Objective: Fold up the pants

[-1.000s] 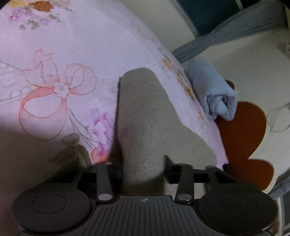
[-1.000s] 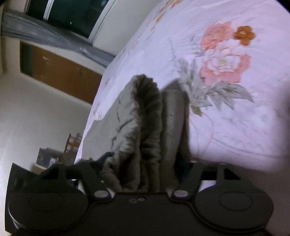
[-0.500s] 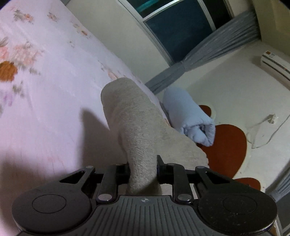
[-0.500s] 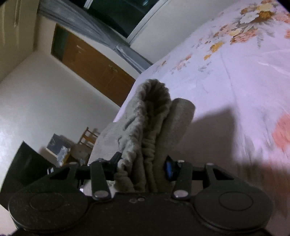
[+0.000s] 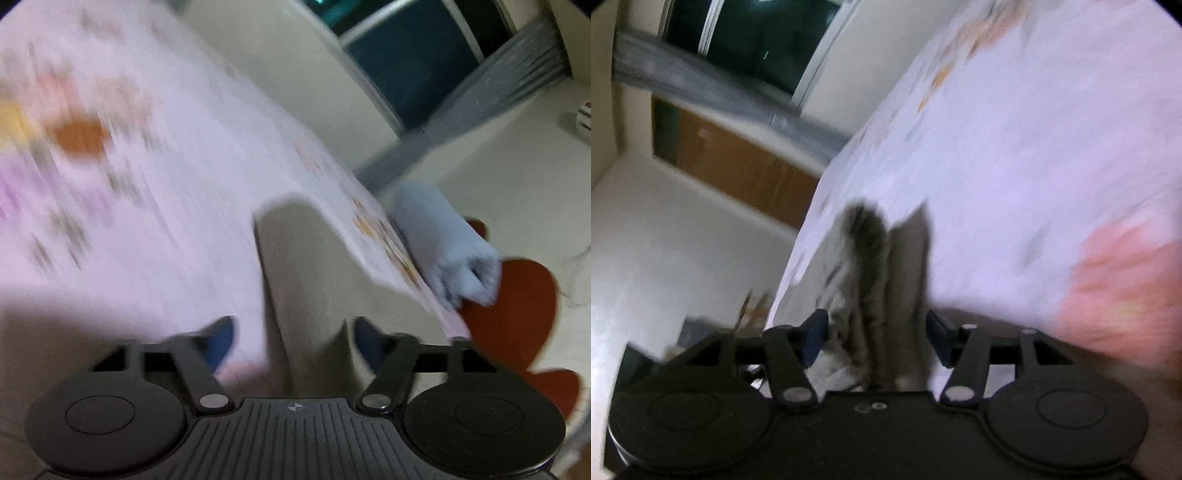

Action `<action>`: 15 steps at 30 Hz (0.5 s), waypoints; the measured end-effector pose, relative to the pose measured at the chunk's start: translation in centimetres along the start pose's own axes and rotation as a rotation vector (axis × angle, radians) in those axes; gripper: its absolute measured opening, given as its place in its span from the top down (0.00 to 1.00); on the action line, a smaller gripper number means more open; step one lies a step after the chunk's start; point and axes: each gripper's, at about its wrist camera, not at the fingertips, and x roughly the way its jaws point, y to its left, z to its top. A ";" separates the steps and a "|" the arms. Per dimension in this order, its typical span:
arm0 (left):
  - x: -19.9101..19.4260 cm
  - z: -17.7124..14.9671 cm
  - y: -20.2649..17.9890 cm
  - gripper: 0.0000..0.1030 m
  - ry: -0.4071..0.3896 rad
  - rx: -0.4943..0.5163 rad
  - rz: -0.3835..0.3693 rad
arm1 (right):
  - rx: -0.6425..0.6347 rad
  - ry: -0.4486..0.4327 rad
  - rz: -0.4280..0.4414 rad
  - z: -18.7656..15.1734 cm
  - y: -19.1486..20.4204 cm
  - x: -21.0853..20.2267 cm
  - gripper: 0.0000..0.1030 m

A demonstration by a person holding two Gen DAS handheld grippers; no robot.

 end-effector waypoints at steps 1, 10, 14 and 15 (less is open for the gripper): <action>-0.5 0.5 -0.7 0.14 -0.053 0.007 0.031 | -0.006 -0.025 0.010 0.3 0.7 -0.7 0.50; -4.8 -6.3 -7.7 0.11 -0.056 0.274 0.209 | -0.085 0.096 0.118 -2.9 7.6 3.3 0.55; -4.4 -9.2 -6.8 0.09 0.043 0.335 0.320 | 0.093 0.060 0.023 -4.1 2.6 2.6 1.00; -5.0 -8.8 -6.8 0.09 0.041 0.313 0.314 | 0.142 0.059 0.045 -4.2 2.1 2.2 1.00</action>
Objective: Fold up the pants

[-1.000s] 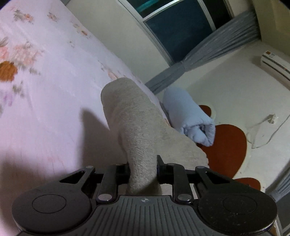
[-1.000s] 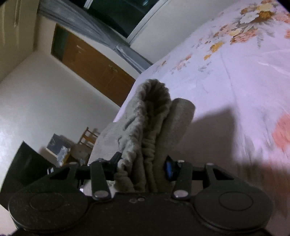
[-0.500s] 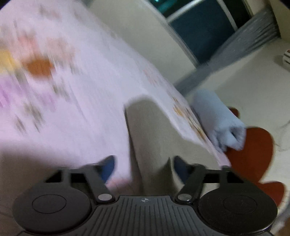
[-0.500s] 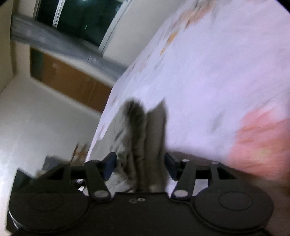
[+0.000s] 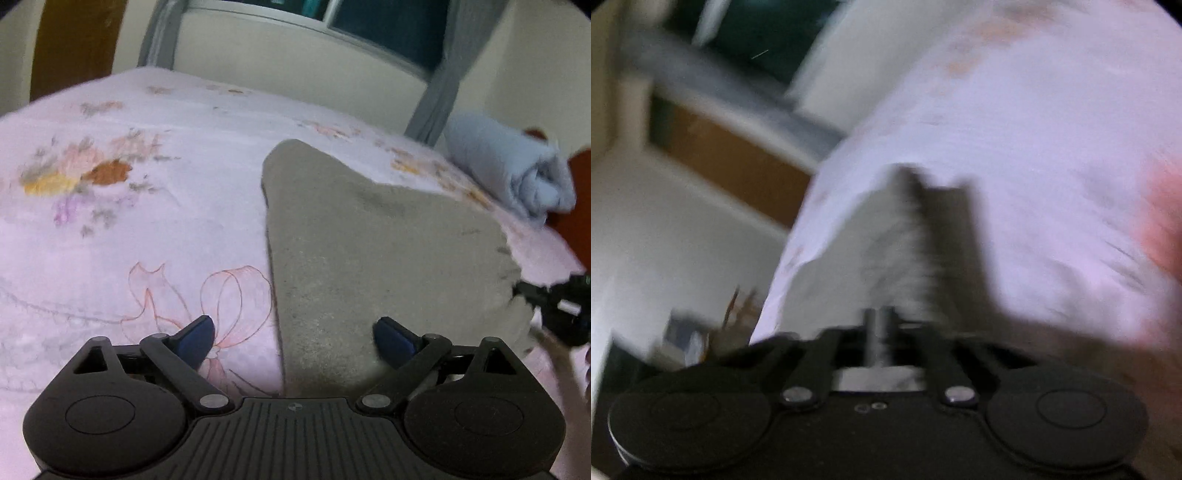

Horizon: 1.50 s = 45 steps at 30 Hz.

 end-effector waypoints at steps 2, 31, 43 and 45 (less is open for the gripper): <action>-2.7 0.5 0.4 0.09 -0.075 -0.012 0.011 | -0.089 -0.027 0.003 -0.5 2.5 -1.8 0.97; -9.3 -5.4 2.4 0.08 -0.098 -0.040 -0.019 | -0.693 -0.408 -0.474 -13.2 7.5 -16.4 0.13; -21.6 -12.0 -3.2 0.00 -0.238 0.157 -0.003 | -0.862 -0.462 -0.663 -19.8 11.2 -17.5 0.06; -22.8 -12.7 -4.4 0.00 -0.263 0.196 0.005 | -0.899 -0.506 -0.644 -21.0 11.7 -18.4 0.06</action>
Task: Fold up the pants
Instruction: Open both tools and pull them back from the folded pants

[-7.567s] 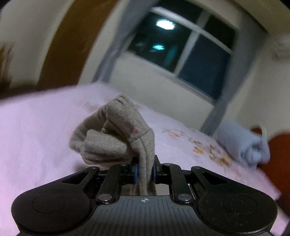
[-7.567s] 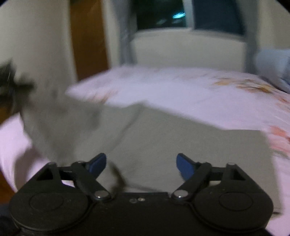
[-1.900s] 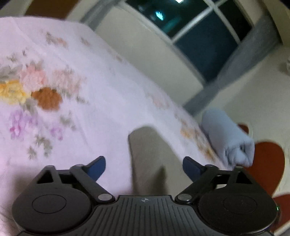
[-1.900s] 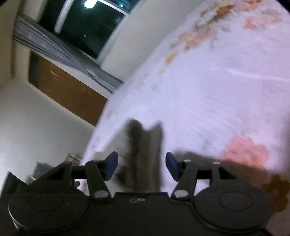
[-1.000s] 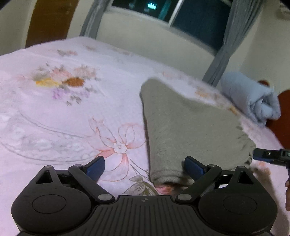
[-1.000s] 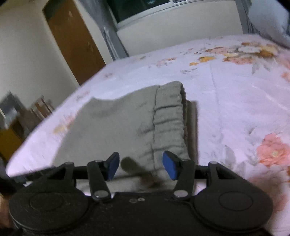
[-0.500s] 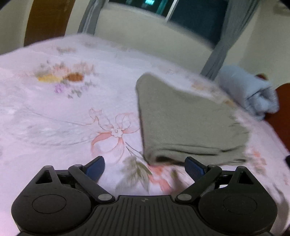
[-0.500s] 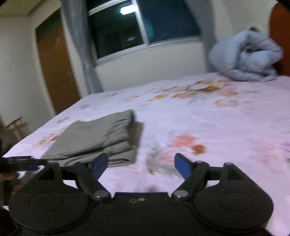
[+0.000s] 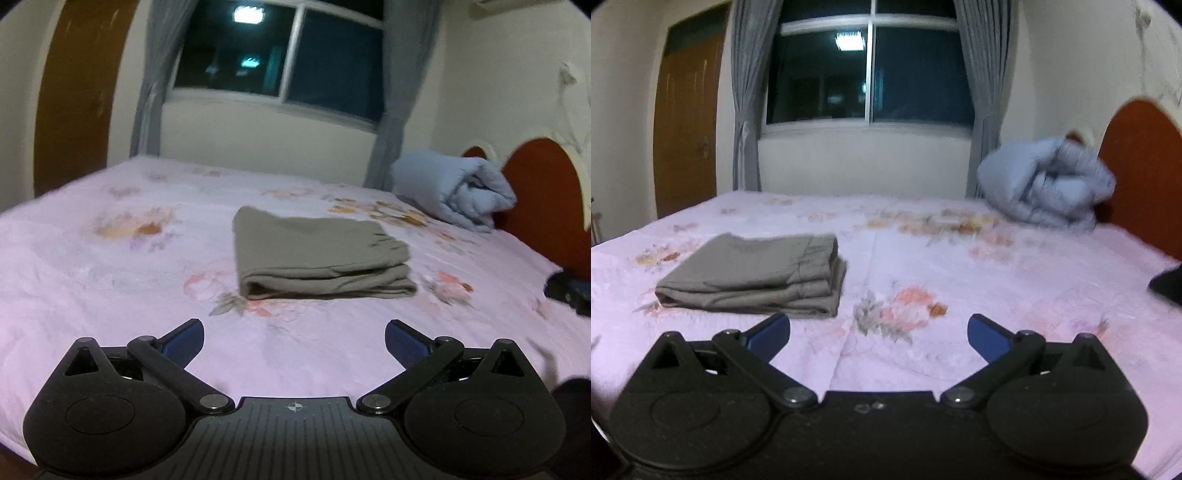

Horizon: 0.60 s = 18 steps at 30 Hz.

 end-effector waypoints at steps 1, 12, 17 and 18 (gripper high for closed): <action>-1.0 0.0 -0.7 0.00 -0.017 0.021 0.024 | 0.004 0.011 0.010 0.1 -0.1 -0.5 0.06; -7.2 -1.2 -1.3 0.00 -0.073 -0.036 0.079 | -0.020 -0.020 0.067 -0.3 1.9 -5.3 0.06; -7.1 -1.6 -2.2 0.00 -0.069 0.009 0.067 | -0.071 -0.014 0.091 -0.4 3.4 -5.0 0.06; -6.8 -1.5 -2.3 0.00 -0.062 0.013 0.065 | -0.065 -0.009 0.091 -0.4 3.4 -4.9 0.06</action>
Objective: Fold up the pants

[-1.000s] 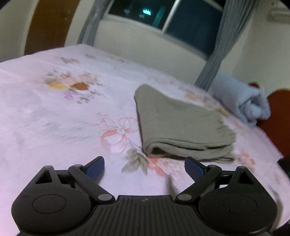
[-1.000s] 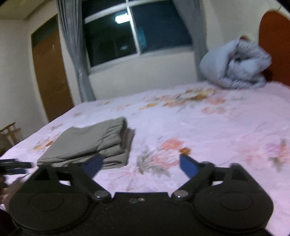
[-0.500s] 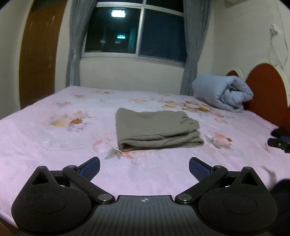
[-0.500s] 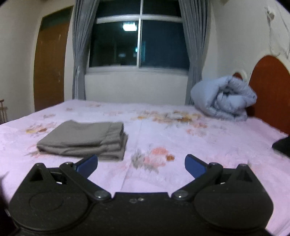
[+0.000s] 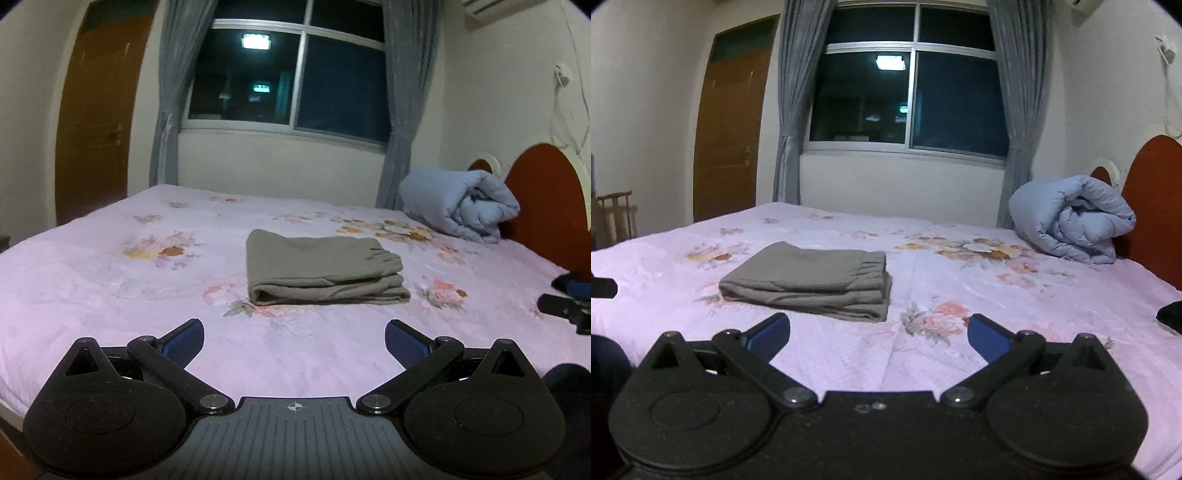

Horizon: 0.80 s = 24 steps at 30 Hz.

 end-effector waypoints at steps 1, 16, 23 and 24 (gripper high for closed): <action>0.2 -0.1 0.0 0.00 0.006 -0.001 0.002 | 0.012 0.011 0.009 0.0 0.0 0.3 0.06; 0.1 0.0 -0.4 0.00 -0.006 0.003 0.018 | 0.033 0.002 0.026 -0.1 -0.1 -0.1 0.06; 0.2 0.1 -0.5 0.00 -0.011 0.011 0.043 | 0.038 0.006 0.027 -0.1 -0.2 -0.1 0.06; 0.1 0.1 -0.5 0.00 -0.016 0.016 0.044 | 0.038 0.006 0.027 -0.1 -0.2 -0.1 0.06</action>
